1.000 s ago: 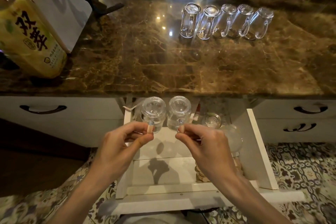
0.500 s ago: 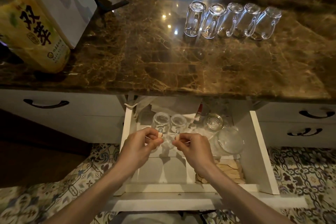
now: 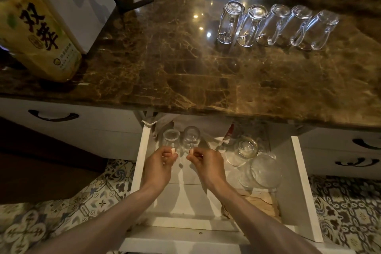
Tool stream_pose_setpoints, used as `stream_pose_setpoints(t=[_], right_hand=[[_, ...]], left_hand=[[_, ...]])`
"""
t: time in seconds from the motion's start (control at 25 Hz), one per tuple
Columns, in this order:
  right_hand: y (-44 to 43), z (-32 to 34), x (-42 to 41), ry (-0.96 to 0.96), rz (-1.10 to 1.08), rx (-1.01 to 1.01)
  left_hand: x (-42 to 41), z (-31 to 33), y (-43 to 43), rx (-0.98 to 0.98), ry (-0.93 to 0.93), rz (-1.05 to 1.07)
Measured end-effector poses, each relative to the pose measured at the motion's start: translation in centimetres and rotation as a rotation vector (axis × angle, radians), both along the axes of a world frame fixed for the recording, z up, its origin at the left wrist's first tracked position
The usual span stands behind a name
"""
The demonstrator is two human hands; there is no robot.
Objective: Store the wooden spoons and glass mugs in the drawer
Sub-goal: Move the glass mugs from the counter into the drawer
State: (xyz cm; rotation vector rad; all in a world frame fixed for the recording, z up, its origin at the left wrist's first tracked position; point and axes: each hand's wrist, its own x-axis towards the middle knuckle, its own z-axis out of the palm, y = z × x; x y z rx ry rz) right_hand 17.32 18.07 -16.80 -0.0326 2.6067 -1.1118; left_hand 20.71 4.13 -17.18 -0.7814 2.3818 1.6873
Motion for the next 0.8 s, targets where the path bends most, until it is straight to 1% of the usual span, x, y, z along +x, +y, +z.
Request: stream_pose_setpoints(t=[0.08,0.2,0.56,0.68,0.8], right_hand=[[-0.6,-0.3,-0.2,-0.023,-0.020,-0.031],[-0.9,-0.9,-0.1,-0.058,-0.041,-0.027],[-1.1,-1.5,-0.2,-0.142,-0.121,-0.047],[-1.6,-1.3,-0.3,-0.145,-0.130,-0.046],[-1.7,-1.4,-0.7,-0.194,-0.165,-0.079]], left_hand=[[-0.6,-0.1,0.4,-0.029,0.029,0.031],[-1.4,-0.1,1.0,-0.020,0.057,0.060],[-0.7,-1.3,0.5,-0.099,0.134,0.014],[-1.2,-1.6,0.5,-0.134,0.104,0.024],[-1.6,-2.0,0.5,-0.112,0.025,0.018]])
